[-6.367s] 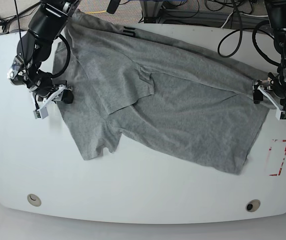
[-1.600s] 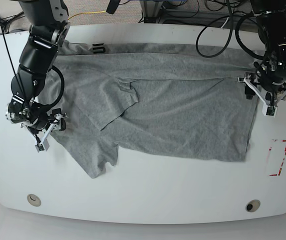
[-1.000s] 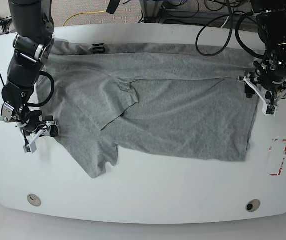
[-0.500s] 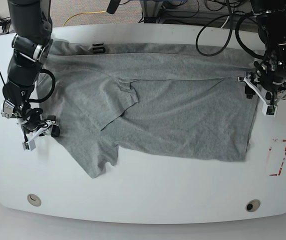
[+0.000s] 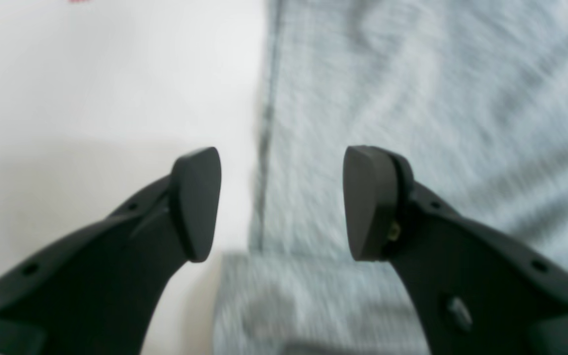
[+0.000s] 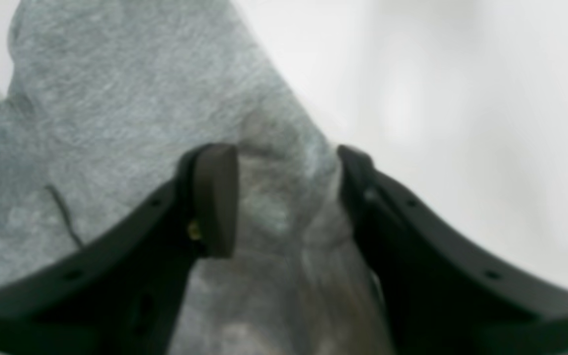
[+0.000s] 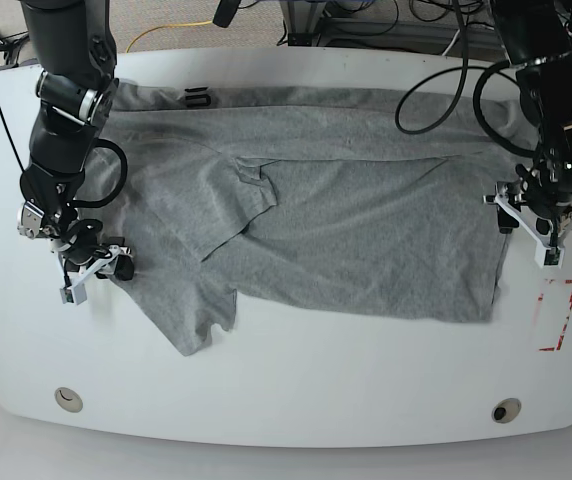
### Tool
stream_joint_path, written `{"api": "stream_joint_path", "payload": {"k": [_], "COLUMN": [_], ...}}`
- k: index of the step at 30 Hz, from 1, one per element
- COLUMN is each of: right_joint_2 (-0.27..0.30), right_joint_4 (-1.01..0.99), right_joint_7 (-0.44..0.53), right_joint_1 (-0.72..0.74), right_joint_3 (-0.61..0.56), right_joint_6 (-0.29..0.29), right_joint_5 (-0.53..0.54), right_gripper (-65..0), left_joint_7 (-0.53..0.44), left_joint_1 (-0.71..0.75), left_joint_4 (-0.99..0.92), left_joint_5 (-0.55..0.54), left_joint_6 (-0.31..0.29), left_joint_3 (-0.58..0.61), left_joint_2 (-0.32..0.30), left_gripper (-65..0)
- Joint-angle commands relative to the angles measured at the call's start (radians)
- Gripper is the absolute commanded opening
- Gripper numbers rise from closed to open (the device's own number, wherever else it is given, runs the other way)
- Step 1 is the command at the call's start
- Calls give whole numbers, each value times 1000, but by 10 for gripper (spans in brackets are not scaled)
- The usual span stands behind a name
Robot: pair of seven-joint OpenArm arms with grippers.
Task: Fold the T-shirt properly
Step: 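Move the left gripper along the shirt edge and grasp the hem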
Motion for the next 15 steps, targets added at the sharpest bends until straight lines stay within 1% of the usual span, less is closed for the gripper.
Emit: {"api": "stream_joint_path", "payload": {"k": [1, 5, 6, 7, 10, 15], "right_joint_2": [2, -1, -1, -1, -1, -1], "right_joint_4": [10, 10, 10, 10, 10, 10], "right_joint_7": [-17, -18, -18, -18, -18, -18], "right_joint_1": [20, 20, 20, 20, 17, 17], "right_joint_3": [-2, -11, -31, -55, -91, -94], "right_joint_6": [7, 7, 7, 7, 7, 7], "right_joint_5": [-3, -3, -3, 1, 6, 6], "right_gripper": [-441, -588, -629, -650, -650, -650], "left_joint_7": [-24, -28, -41, -57, -114, -205], "left_joint_1": [-62, -172, -200, -217, -249, -289], "left_joint_4": [-38, -153, -182, -206, -269, -389], "left_joint_5": [-1, -1, -1, -1, 0, 0], "left_joint_6": [5, 5, 5, 5, 5, 5], "left_joint_3": [-39, -60, -65, -65, -64, -60], "left_joint_2": [-19, -19, -19, -19, -19, -19], "left_gripper": [-279, -279, -279, -279, -278, -275]}}
